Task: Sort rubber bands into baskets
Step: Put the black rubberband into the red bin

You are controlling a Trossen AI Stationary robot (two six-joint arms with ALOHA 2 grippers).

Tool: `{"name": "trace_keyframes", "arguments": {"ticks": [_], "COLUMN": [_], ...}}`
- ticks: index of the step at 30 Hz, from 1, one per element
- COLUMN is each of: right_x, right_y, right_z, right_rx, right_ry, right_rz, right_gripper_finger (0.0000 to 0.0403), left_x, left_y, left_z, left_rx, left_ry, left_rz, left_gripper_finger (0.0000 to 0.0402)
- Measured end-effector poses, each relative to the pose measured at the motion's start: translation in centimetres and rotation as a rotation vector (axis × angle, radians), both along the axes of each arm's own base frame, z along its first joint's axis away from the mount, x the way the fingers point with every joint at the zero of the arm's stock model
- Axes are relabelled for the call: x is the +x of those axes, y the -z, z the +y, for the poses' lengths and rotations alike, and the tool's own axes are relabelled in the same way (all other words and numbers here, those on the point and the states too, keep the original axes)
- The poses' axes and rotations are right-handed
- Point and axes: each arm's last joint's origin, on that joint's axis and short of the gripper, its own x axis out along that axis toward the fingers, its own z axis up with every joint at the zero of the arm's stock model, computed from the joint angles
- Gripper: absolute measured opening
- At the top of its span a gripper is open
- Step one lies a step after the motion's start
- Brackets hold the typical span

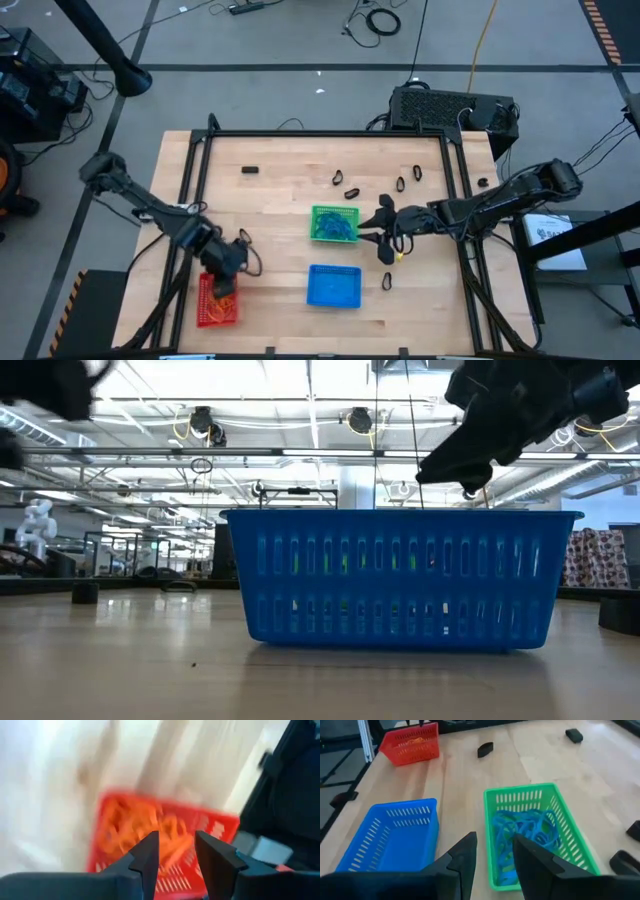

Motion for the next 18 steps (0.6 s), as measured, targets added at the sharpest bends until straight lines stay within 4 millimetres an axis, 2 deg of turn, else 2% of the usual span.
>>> {"name": "trace_keyframes", "arguments": {"ticks": [7,11,14,18], "right_x": [-0.2,-0.2,-0.1,0.1], "right_y": [0.3,0.4,0.5,1.3], "right_z": [0.4,0.6,0.6,0.6], "right_rx": [0.012,0.011,0.009,0.012], "right_ry": [0.039,0.034,0.035,0.042], "right_rz": [0.025,0.03,0.036,0.072], "right_gripper_finger": [0.012,0.012,0.012,0.012], "left_x": [1.7,2.4,2.9,2.9], "left_y": [-0.2,0.0,0.0,1.0], "left_z": [2.8,5.0,6.7,8.1], "left_rx": [0.103,0.26,0.315,0.37], "left_ry": [0.112,0.127,0.16,0.291], "left_rz": [-0.147,-0.211,-0.227,-0.194], "left_gripper_finger": [0.0132,0.0132,0.0132,0.0132]}}
